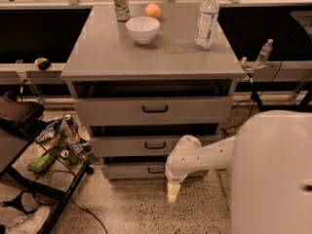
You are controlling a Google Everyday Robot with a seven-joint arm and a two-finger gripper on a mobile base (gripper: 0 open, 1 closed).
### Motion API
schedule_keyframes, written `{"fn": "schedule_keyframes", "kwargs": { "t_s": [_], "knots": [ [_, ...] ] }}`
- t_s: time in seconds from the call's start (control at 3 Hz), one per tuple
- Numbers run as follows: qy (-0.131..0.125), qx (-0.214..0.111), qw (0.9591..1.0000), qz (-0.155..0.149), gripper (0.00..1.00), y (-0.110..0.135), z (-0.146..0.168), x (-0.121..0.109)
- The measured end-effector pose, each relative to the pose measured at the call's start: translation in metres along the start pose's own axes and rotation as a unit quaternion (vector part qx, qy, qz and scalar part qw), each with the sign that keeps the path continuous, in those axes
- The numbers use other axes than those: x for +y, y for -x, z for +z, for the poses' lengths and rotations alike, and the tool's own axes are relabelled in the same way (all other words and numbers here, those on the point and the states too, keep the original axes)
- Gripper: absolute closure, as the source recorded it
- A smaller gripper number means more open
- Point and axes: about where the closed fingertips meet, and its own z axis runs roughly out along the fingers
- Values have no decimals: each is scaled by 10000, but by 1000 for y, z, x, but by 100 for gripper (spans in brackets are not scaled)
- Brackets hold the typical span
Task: Open bottom drawer
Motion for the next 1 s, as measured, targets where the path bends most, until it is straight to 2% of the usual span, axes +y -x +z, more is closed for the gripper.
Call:
{"fn": "schedule_keyframes", "kwargs": {
  "t_s": [0.33,0.67,1.0],
  "knots": [
    [66,88,9999,25,0,-6,56,-16],
    [216,346,9990,160,0,-18,101,-21],
    [247,368,9988,192,0,-20,111,-20]
  ]
}}
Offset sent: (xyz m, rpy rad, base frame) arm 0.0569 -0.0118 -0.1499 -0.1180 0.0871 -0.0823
